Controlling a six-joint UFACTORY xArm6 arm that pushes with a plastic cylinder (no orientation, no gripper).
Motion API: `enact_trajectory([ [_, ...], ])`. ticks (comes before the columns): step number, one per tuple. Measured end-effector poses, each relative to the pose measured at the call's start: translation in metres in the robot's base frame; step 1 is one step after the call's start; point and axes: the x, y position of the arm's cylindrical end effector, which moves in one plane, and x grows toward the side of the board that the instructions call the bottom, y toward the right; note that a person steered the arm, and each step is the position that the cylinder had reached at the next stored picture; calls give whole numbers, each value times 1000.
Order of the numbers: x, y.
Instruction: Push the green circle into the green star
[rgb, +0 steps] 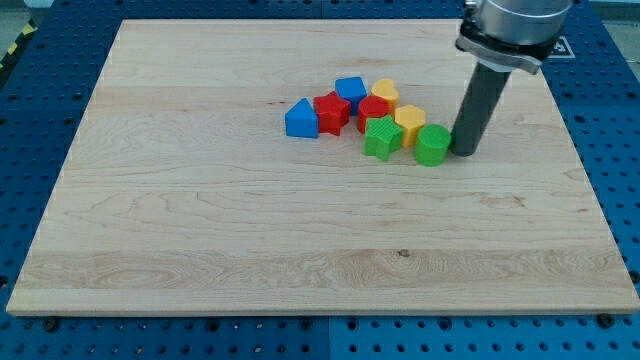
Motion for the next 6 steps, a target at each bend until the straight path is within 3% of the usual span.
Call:
enact_trajectory([
  [3, 3, 24],
  [5, 17, -46],
  [6, 17, -48],
])
